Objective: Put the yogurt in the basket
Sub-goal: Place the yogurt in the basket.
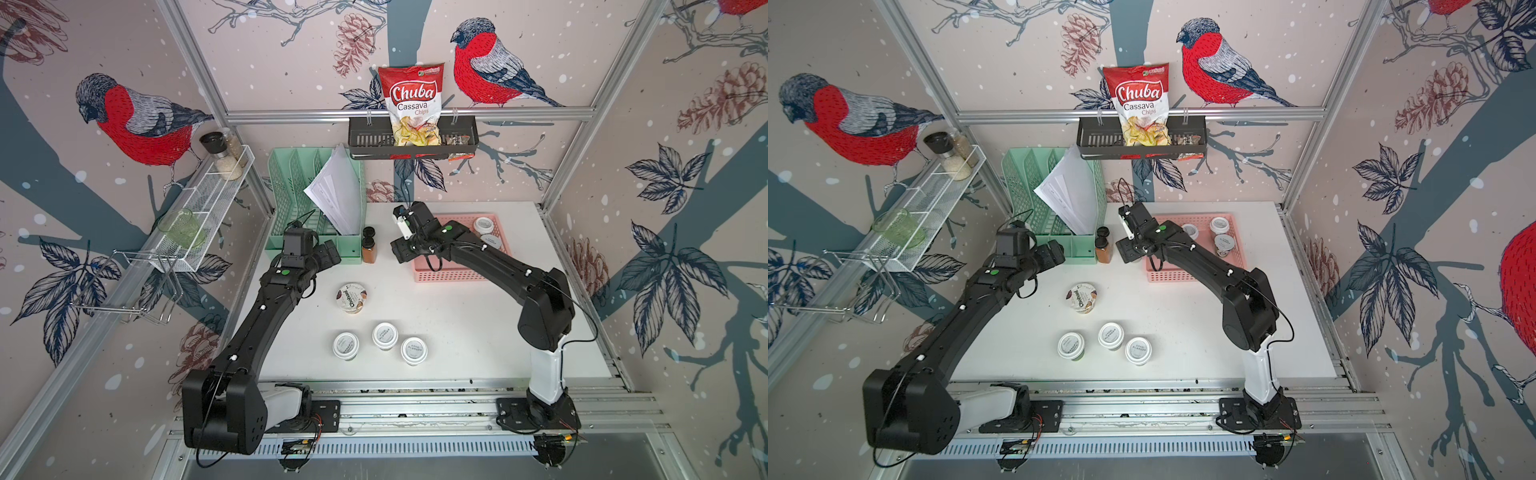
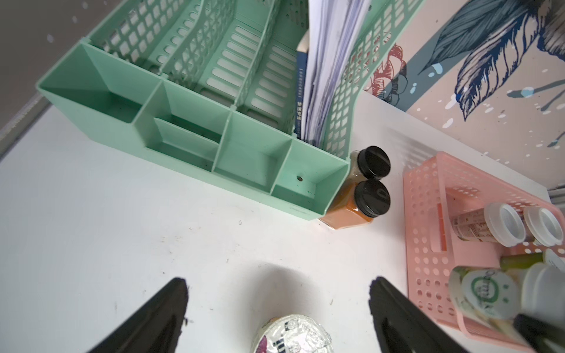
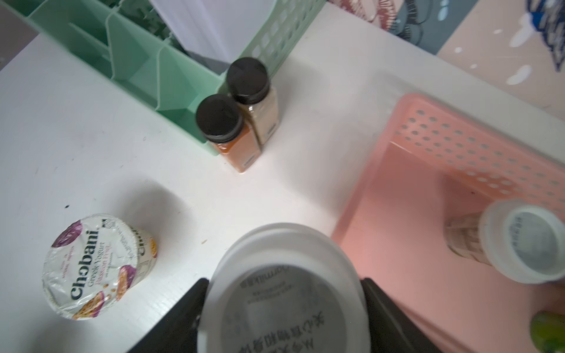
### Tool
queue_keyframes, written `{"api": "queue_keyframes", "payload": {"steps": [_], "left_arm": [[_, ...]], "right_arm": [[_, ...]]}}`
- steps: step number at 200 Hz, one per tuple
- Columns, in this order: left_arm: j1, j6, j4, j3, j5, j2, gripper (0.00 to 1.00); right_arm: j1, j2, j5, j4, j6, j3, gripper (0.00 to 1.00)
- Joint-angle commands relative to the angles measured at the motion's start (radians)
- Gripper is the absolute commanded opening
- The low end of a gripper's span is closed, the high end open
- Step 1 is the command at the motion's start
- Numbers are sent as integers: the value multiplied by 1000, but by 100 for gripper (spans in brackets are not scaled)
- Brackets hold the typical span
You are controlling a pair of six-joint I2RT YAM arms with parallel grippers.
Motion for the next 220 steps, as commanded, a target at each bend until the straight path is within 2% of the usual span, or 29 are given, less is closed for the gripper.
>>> {"api": "queue_keyframes", "payload": {"steps": [1,36,87,166,220], "left_arm": [[-33,7,28,40,-15,19,96],[-75,6,27,86,-28,62,96],[-84,19,42,126,-32,117,96],[-88,35,65,152,-36,195,96],[-88,41,70,148,-47,197,96]], "right_arm": [[-46,-28,26,-4,-15,-18,77],[-130,-21,2,57,-26,-34,78],[-210,147,-49,93,-55,95,78],[-249,387,-114,84,-77,318,78],[-249,448,-128,111,-80,343,79]]}}
